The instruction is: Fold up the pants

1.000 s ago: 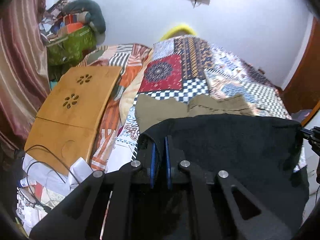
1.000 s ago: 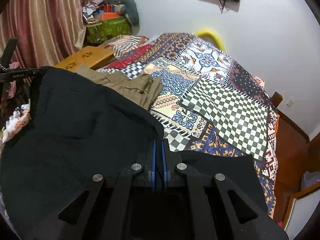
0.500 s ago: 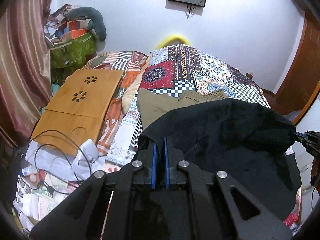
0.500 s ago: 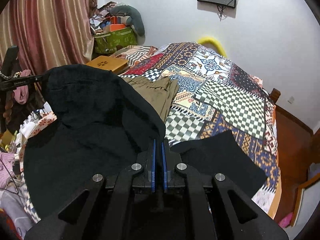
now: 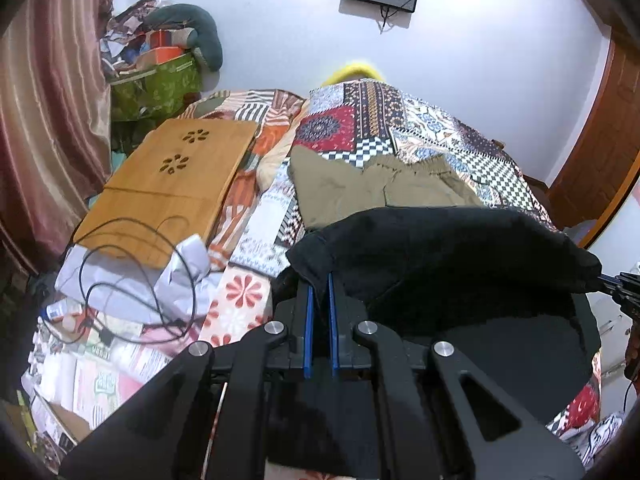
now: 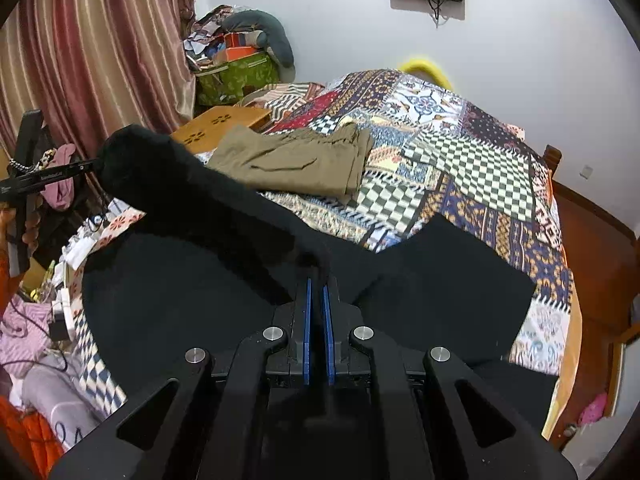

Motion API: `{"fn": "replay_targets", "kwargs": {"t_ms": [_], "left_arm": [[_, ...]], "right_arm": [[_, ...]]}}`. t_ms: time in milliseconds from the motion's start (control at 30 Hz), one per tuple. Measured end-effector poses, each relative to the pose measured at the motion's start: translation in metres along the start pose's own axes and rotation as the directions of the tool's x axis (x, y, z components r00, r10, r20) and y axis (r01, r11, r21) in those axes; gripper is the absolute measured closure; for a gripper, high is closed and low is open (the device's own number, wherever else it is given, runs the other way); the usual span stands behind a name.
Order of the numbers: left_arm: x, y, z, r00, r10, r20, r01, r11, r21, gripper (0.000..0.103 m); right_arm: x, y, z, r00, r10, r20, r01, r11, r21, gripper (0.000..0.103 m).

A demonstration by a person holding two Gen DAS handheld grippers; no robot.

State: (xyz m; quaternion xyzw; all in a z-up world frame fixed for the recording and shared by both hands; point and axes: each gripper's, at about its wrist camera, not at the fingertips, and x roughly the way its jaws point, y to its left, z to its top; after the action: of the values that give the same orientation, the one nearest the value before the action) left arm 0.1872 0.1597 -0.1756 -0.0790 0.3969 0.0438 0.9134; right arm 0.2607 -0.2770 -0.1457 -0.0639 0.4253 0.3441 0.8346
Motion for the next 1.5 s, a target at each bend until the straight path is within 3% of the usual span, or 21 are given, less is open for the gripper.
{"fn": "replay_targets", "kwargs": {"t_ms": [500,800,1033,1200,1300,1433,1500], "left_arm": [[-0.004,0.015,-0.073,0.994,0.027,-0.105,-0.027,1.0,0.005,0.097],[0.015,0.024,-0.109,0.977,0.009,-0.212,-0.018,0.999,-0.04,0.097],[0.007,0.029,-0.115,0.977,0.025,-0.21,-0.038,0.998,-0.059,0.097],[-0.002,0.038,-0.108,0.98,-0.002,-0.2,-0.018,0.995,-0.099,0.096],[-0.007,0.039,-0.102,0.983,0.001,-0.182,-0.021,0.994,-0.107,0.086],[-0.007,0.036,-0.092,0.987,0.031,-0.156,-0.047,0.994,-0.099,0.054],[-0.004,0.035,-0.089,0.987,0.032,-0.155,-0.047,0.994,-0.094,0.05]], "right_arm": [[-0.003,0.016,-0.049,0.997,0.025,-0.067,-0.023,0.999,0.038,0.098],[0.0,0.022,-0.059,0.996,0.015,-0.093,-0.01,0.999,0.047,0.097],[-0.001,0.025,-0.064,0.995,-0.001,-0.1,0.006,0.999,0.052,0.093],[-0.005,0.024,-0.063,0.995,-0.009,-0.104,0.015,0.998,0.057,0.093],[-0.011,0.026,-0.061,0.995,-0.024,-0.098,0.029,0.998,0.054,0.092],[-0.023,0.02,-0.061,0.995,-0.049,-0.082,0.055,0.996,0.07,0.092],[-0.029,0.016,-0.06,0.996,-0.062,-0.07,0.068,0.994,0.087,0.092]]}}
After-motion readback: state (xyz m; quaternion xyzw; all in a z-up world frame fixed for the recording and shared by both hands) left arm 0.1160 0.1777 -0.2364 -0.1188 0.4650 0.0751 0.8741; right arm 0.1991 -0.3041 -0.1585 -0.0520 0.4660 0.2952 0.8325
